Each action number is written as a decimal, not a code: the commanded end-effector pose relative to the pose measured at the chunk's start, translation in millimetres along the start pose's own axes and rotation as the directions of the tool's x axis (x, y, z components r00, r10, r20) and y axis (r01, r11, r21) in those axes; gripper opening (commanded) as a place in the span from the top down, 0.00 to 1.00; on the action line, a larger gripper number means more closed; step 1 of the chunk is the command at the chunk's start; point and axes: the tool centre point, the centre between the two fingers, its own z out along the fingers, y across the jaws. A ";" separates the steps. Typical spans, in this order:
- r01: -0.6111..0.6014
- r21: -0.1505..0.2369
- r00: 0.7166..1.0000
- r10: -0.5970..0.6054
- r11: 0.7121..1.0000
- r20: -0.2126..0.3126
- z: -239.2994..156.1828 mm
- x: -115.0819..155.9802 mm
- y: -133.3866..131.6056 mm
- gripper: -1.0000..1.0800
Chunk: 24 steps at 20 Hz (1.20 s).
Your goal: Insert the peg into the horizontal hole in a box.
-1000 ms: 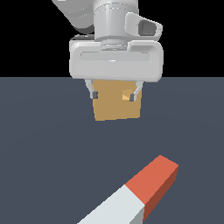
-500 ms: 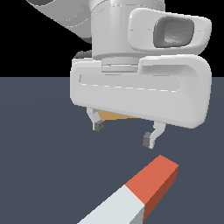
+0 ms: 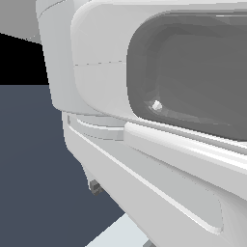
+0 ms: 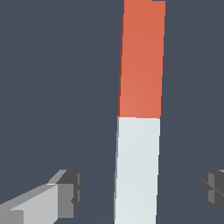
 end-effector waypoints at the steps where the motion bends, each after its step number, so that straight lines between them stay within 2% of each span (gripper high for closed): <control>1: -0.035 -0.002 0.999 0.035 0.999 -0.003 3.6 -7.1 3.4 0.04; 9: -0.041 -0.001 0.999 0.041 0.999 -0.002 8.1 -9.3 3.7 0.04; 18: -0.042 -0.001 0.999 0.042 0.999 -0.003 48.3 -9.4 2.4 0.04; 23: -0.042 -0.001 0.999 0.042 0.999 -0.003 55.0 -8.8 3.4 0.04; 24: -0.042 -0.001 0.999 0.042 0.999 -0.003 55.0 -8.8 3.4 1.00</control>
